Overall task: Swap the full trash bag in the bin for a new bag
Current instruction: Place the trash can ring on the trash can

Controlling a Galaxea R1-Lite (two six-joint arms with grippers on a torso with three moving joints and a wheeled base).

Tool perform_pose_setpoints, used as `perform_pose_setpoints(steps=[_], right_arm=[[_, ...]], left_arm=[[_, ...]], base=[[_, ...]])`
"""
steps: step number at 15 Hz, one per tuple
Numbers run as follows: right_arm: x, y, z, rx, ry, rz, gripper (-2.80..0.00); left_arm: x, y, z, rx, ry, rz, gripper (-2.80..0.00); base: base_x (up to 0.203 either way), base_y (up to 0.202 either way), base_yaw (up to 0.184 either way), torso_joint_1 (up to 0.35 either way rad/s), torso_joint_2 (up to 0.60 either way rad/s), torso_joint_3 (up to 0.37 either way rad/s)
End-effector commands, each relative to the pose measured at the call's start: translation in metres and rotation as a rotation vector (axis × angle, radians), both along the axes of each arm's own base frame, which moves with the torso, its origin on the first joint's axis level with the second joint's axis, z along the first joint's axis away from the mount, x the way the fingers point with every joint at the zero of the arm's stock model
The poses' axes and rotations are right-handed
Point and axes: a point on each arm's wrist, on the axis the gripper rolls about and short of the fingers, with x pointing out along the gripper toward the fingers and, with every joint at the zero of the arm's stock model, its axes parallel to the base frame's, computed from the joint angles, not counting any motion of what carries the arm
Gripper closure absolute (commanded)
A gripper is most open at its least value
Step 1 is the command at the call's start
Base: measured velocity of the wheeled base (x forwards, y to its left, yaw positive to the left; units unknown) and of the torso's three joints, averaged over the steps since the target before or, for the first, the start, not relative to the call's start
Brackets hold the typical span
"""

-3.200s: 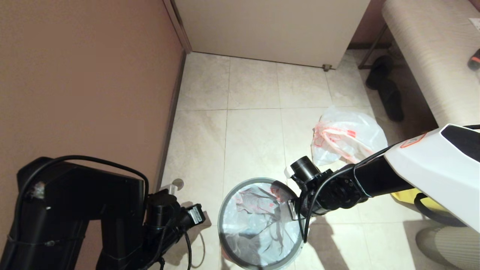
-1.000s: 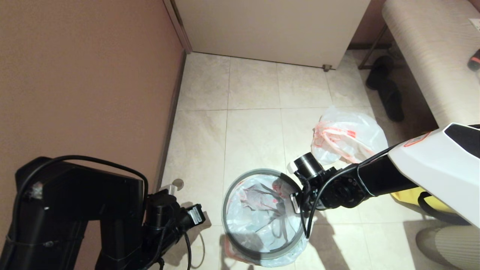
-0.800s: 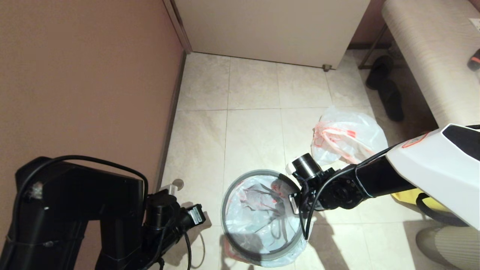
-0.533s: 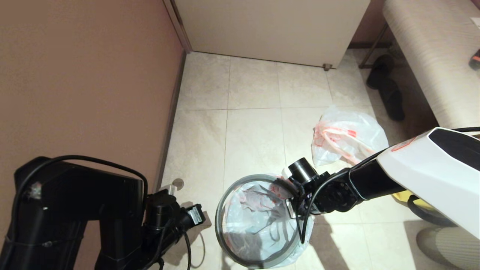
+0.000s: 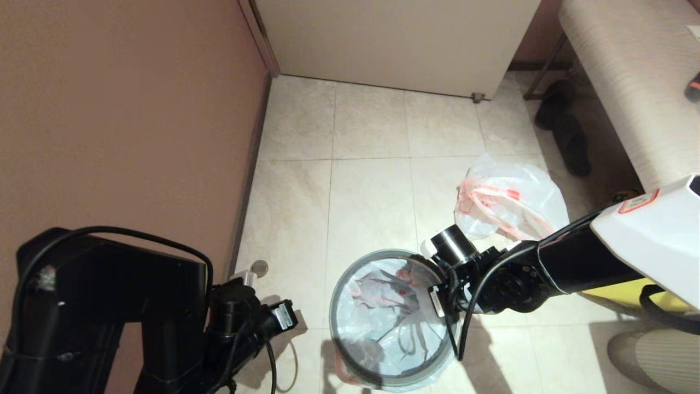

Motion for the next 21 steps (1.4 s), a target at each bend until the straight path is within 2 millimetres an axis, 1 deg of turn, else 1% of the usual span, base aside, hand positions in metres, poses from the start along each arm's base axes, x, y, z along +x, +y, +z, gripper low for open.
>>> perform_pose_setpoints(steps=[1,6,8,11,13,16,17,18,19,21], right_arm=[[-0.007,-0.004,0.009,0.003,-0.017,-0.006,0.00],[-0.001,0.000,-0.009,-0.001,-0.004,-0.006,0.00],[-0.003,0.001,-0.015,-0.010,0.011,0.001,0.00],[-0.004,0.004,-0.017,-0.008,0.011,0.005,0.00],[-0.001,0.006,-0.023,-0.017,0.019,0.007,0.00],[0.001,0.013,-0.022,-0.010,0.009,0.018,0.00],[0.004,0.015,-0.026,-0.016,0.011,0.019,0.00],[0.008,0.017,-0.026,-0.012,0.001,0.018,0.00],[0.011,0.018,-0.023,-0.007,-0.010,0.015,-2.80],[0.012,0.019,-0.019,-0.012,-0.022,0.022,-2.80]], left_arm=[[0.002,-0.002,0.004,-0.018,-0.044,-0.003,0.00],[0.001,-0.003,0.004,-0.017,-0.041,-0.008,0.00],[0.001,-0.003,0.004,-0.017,-0.041,-0.008,0.00],[0.001,-0.003,0.003,-0.015,-0.041,-0.007,0.00],[0.001,-0.003,0.003,-0.016,-0.040,-0.006,0.00],[0.001,-0.003,0.003,-0.015,-0.040,-0.007,0.00],[0.001,-0.003,0.004,-0.015,-0.041,-0.007,0.00],[0.001,-0.003,0.004,-0.016,-0.043,-0.007,0.00],[0.001,-0.003,0.004,-0.015,-0.041,-0.007,0.00],[0.001,-0.003,0.003,-0.015,-0.041,-0.007,0.00]], base=[[0.000,0.000,0.000,0.000,0.00,0.000],[0.000,0.000,0.000,0.000,0.00,0.000],[0.000,0.000,0.000,0.000,0.00,0.000],[0.000,0.000,0.000,0.000,0.00,0.000],[0.000,0.000,0.000,0.000,0.00,0.000],[0.000,0.000,0.000,0.000,0.00,0.000],[0.000,0.000,0.000,0.000,0.00,0.000],[0.000,0.000,0.000,0.000,0.00,0.000],[0.000,0.000,0.000,0.000,0.00,0.000],[0.000,0.000,0.000,0.000,0.00,0.000]])
